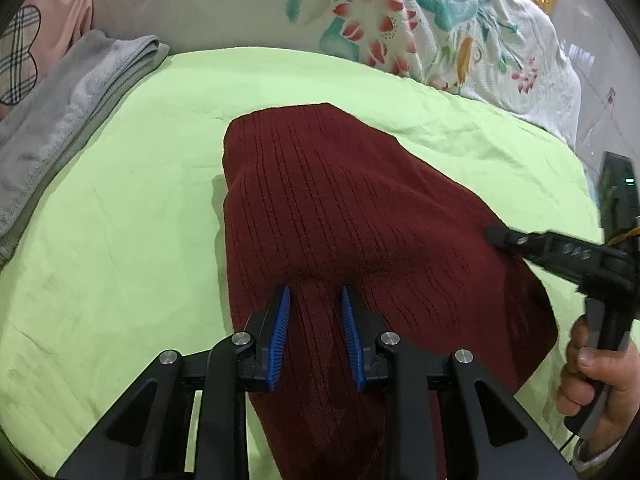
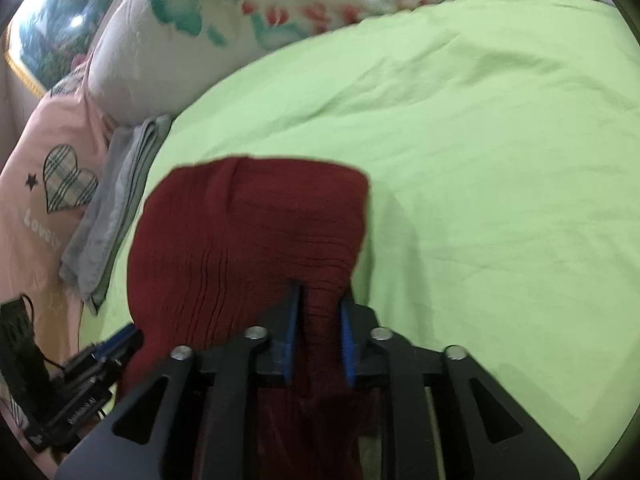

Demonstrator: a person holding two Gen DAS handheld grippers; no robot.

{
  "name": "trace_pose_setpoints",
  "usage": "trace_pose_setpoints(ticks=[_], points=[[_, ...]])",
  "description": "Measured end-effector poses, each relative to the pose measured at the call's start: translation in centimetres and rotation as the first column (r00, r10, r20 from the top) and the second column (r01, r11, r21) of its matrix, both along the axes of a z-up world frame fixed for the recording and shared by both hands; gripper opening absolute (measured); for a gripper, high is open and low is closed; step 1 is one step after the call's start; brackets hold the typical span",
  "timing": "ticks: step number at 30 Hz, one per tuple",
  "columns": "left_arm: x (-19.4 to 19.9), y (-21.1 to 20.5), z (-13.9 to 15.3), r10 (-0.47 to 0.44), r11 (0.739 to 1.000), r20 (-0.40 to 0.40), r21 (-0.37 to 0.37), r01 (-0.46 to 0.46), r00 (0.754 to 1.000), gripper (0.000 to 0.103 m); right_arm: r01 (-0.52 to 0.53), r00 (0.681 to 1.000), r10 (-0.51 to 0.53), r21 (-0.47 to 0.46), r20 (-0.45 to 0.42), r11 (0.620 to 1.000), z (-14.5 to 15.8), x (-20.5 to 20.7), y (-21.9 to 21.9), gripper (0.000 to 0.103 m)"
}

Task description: Fold large clothes

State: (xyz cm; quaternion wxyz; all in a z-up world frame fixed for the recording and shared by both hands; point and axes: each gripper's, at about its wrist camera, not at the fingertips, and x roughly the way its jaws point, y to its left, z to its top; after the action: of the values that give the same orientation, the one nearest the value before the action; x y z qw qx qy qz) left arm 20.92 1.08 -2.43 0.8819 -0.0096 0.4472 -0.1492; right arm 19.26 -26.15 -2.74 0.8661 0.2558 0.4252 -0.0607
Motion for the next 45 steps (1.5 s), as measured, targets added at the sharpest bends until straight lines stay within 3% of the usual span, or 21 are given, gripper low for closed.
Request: trace_pose_setpoints(ticks=[2, 4, 6, 9, 13, 22, 25, 28, 32, 40, 45], points=[[-0.1, 0.1, -0.1, 0.003, 1.000, 0.001, -0.007, -0.003, 1.000, 0.026, 0.006, 0.998, -0.004, -0.023, 0.066, 1.000, 1.7, -1.0, 0.7, 0.024], [-0.2, 0.2, 0.0, 0.007, 1.000, -0.001, -0.014, -0.007, 1.000, 0.026, -0.086, 0.992, 0.085, 0.000, 0.097, 0.996, 2.5, -1.0, 2.3, 0.024], [-0.3, 0.3, 0.1, 0.007, 1.000, -0.003, -0.019, -0.007, 1.000, 0.026, -0.149, 0.986, 0.149, -0.004, 0.071, 0.989, 1.9, -0.8, 3.9, 0.024], [-0.4, 0.4, 0.1, -0.004, 1.000, -0.006, -0.020, 0.004, 1.000, 0.027, -0.183, 0.982, 0.181, -0.049, -0.051, 0.982, -1.0, 0.2, 5.0, 0.024], [-0.7, 0.6, 0.7, -0.009, 1.000, -0.010, -0.026, 0.009, 1.000, 0.027, -0.175, 0.984, 0.173, -0.045, -0.042, 0.984, -1.1, 0.0, 4.5, 0.024], [-5.0, 4.3, 1.6, -0.041, 0.986, -0.035, -0.161, 0.035, 0.999, 0.041, -0.201, 0.979, 0.203, -0.046, 0.038, 0.979, 2.2, -3.6, 5.6, 0.024], [-6.7, 4.0, 1.1, -0.081, 0.987, -0.030, -0.142, 0.076, 0.996, 0.046, -0.202, 0.979, 0.203, -0.085, 0.012, 0.976, 1.6, -5.2, 6.4, 0.026], [-7.2, 2.8, -0.7, -0.080, 0.995, -0.051, -0.057, 0.077, 0.995, 0.057, -0.181, 0.981, 0.170, -0.120, -0.092, 0.976, -1.3, -5.5, 6.0, 0.026], [-7.3, 2.4, -2.5, -0.061, 0.997, -0.095, -0.046, 0.057, 0.994, 0.058, -0.161, 0.985, 0.155, -0.083, -0.071, 0.984, -2.0, -5.8, 5.5, 0.026], [-8.0, 3.1, -2.0, -0.029, 0.998, -0.089, -0.058, 0.024, 0.996, 0.059, -0.133, 0.990, 0.130, -0.069, -0.048, 0.989, -0.8, -7.2, 5.6, 0.027], [-8.6, 3.9, -1.2, -0.004, 0.998, -0.086, -0.065, -0.002, 0.996, 0.060, -0.123, 0.992, 0.123, -0.079, -0.004, 0.989, 0.8, -8.6, 6.1, 0.037]])
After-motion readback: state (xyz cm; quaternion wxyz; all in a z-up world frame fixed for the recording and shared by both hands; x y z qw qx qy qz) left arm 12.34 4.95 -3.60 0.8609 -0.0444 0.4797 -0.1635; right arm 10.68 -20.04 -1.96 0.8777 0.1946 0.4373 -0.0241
